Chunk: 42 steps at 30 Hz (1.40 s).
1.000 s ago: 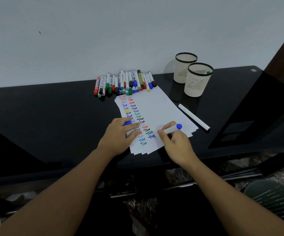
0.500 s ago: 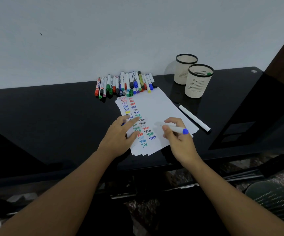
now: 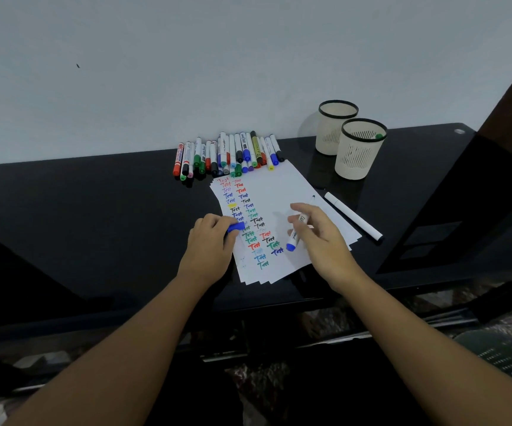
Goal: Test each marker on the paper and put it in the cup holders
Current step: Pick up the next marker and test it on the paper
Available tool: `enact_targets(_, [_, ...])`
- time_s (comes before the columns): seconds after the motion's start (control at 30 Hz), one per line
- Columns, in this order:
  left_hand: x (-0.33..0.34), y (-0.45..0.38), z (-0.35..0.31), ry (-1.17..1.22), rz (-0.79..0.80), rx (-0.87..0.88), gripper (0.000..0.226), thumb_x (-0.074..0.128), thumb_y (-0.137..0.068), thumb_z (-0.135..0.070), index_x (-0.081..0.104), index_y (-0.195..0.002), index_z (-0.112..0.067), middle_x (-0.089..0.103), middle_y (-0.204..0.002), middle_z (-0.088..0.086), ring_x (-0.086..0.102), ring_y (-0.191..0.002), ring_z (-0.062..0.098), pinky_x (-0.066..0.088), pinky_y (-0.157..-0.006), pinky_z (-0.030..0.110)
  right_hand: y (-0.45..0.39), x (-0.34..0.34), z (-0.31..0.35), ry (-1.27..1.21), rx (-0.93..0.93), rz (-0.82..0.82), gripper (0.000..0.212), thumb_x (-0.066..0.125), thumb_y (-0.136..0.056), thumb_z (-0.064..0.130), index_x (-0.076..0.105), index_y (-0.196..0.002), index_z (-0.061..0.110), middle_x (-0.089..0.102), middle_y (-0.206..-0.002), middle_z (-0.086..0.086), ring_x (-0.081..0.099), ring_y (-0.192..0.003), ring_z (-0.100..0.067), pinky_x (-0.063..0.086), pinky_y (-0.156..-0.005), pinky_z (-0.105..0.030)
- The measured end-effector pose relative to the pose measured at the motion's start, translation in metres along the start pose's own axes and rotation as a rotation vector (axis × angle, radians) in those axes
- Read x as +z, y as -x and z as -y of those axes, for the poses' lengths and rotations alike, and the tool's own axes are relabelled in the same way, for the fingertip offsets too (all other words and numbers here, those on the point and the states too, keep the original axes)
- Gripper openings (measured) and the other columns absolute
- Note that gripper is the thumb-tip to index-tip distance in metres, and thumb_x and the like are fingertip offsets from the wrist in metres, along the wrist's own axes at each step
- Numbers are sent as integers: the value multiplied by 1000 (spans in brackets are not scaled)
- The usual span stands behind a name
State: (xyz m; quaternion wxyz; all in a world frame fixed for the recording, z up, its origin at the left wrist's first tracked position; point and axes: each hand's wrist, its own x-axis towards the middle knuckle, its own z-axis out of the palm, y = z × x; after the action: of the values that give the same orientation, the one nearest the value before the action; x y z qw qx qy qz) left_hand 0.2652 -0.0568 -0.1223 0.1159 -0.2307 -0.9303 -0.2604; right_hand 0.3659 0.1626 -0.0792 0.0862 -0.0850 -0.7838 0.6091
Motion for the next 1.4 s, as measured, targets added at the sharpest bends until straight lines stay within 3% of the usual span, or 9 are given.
enact_targets(0.03, [0,0,0,15,0,7,27,50,-105,-32,61,-128,-22,56,-119,-3,46,-104,14,38,-92,30,-4,0,2,10,-3,-19,23,50,-109,31,60,-123,47,67,-120,10,68,-107,-14,54,-95,-28])
enact_targets(0.1, [-1,0,-1,32,-7,19,27,50,-105,-30,60,-129,-21,59,-119,-3,47,-103,14,43,-92,34,-10,0,11,78,11,64,22,52,-108,32,52,-126,45,68,-120,7,67,-99,-19,56,-88,-28])
enact_targets(0.2, [-1,1,-1,57,-12,19,28,50,-105,-29,59,-130,-21,59,-117,-5,47,-102,10,41,-86,27,-17,0,16,437,-11,222,48,56,-105,36,29,-144,42,64,-123,2,62,-96,-15,46,-89,-30])
enact_targets(0.33, [-2,1,-1,85,-20,30,28,51,-105,-28,59,-130,-20,59,-119,-5,50,-105,8,41,-84,23,-22,-1,17,705,-81,212,29,59,-103,32,56,-132,31,67,-127,4,61,-110,-17,50,-90,-35])
enact_targets(0.8, [-8,6,-8,115,-73,201,26,57,-102,-18,64,-127,-14,63,-121,1,60,-100,13,47,-79,23,-34,1,15,707,-175,267,26,63,-102,34,60,-126,43,67,-124,15,60,-112,-13,48,-100,-45])
enact_targets(0.9, [-8,8,-8,116,-96,248,27,59,-101,-16,64,-127,-12,64,-120,3,63,-99,15,54,-78,28,-37,7,18,786,-204,322,32,62,-103,37,54,-133,40,68,-123,13,61,-105,-13,47,-98,-40])
enact_targets(1.1, [-12,11,-12,197,-50,123,60,64,-99,-23,35,-152,-22,69,-125,0,69,-99,12,56,-86,29,-42,23,27,894,-299,418,47,53,-106,37,30,-148,31,63,-138,-4,63,-112,-20,51,-87,-34])
enact_targets(1.27, [-12,13,-13,227,-48,79,66,63,-99,-28,28,-154,-21,70,-124,-2,71,-97,12,57,-84,28,-46,25,30,939,-338,470,40,45,-109,33,29,-146,32,61,-141,-5,62,-100,-17,47,-75,-29])
enact_targets(1.4, [-9,8,-7,219,-17,37,76,68,-94,-39,24,-155,-27,57,-143,-4,61,-120,12,52,-99,35,-47,23,26,925,-344,399,39,38,-110,31,30,-148,32,60,-141,-3,51,-78,-8,41,-70,-30])
